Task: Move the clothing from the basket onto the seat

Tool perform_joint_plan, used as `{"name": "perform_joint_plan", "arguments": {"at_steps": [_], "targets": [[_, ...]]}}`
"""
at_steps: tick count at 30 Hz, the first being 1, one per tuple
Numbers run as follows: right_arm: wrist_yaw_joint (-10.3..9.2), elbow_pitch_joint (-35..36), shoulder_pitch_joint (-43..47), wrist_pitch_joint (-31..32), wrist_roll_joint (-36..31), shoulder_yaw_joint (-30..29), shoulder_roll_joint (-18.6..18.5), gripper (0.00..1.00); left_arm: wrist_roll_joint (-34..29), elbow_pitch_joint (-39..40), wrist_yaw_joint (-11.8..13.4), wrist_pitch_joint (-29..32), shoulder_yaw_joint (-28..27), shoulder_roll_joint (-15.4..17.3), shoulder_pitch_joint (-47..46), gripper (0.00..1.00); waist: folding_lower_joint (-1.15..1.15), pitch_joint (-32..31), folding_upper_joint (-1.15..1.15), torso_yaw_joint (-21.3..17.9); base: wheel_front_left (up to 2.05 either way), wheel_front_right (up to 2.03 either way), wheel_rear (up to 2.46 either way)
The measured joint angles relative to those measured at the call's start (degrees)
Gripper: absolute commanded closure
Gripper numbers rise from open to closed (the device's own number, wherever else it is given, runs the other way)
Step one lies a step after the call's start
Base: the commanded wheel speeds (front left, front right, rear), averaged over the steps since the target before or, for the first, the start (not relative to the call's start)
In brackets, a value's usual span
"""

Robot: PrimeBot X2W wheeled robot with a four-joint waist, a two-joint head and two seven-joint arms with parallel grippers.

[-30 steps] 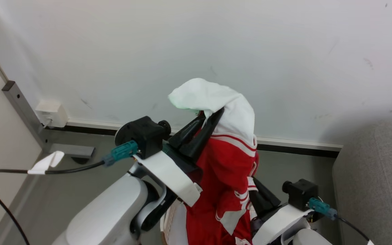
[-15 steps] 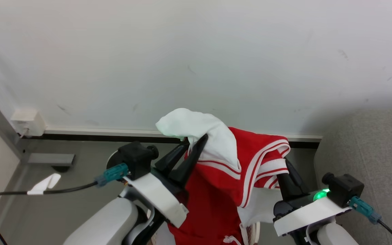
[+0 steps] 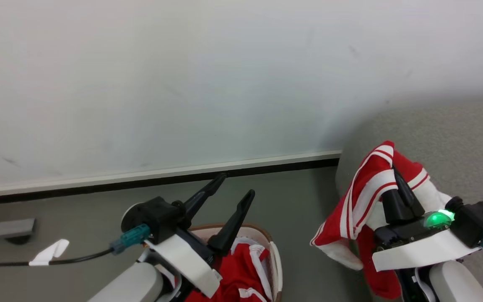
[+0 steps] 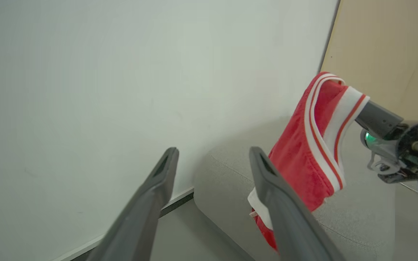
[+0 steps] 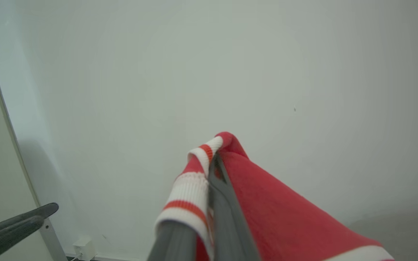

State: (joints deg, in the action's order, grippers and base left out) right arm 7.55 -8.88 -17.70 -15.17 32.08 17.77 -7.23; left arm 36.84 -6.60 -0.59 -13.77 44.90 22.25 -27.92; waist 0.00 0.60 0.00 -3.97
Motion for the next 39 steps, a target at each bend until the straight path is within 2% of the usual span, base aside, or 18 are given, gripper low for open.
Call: {"name": "perform_joint_plan", "arguments": {"at_steps": [14, 24, 32, 39], "targets": [[0.00, 10.61, 0.73, -0.01, -1.13, -5.24, -2.88, 1.00, -3.57, -0.56, -1.64, -0.96, 1.48, 0.18, 0.77, 0.00, 0.00, 2.02, 0.00, -12.85, 0.00, 0.00, 0.00], [0.00, 15.13, 2.71, 0.00, -1.92, -5.77, -1.71, 1.00, -5.17, 0.29, -2.07, -1.21, 1.81, 1.15, 0.90, 0.00, 0.00, 5.06, 0.00, -20.26, 0.00, 0.00, 0.00], [0.00, 17.33, 1.88, 0.00, -2.47, -5.22, -2.13, 1.00, -6.16, 0.60, -1.88, -1.29, 1.74, 1.45, 1.08, 0.00, 0.00, 6.66, 0.00, -23.04, 0.00, 0.00, 0.00], [0.00, 18.02, -7.99, 0.35, 0.98, -8.01, -3.48, 1.00, -6.72, 3.64, -2.42, 0.13, 1.38, 3.97, -0.52, 0.00, 0.00, 11.27, 0.00, -22.47, 0.00, 0.00, 0.00]]}}
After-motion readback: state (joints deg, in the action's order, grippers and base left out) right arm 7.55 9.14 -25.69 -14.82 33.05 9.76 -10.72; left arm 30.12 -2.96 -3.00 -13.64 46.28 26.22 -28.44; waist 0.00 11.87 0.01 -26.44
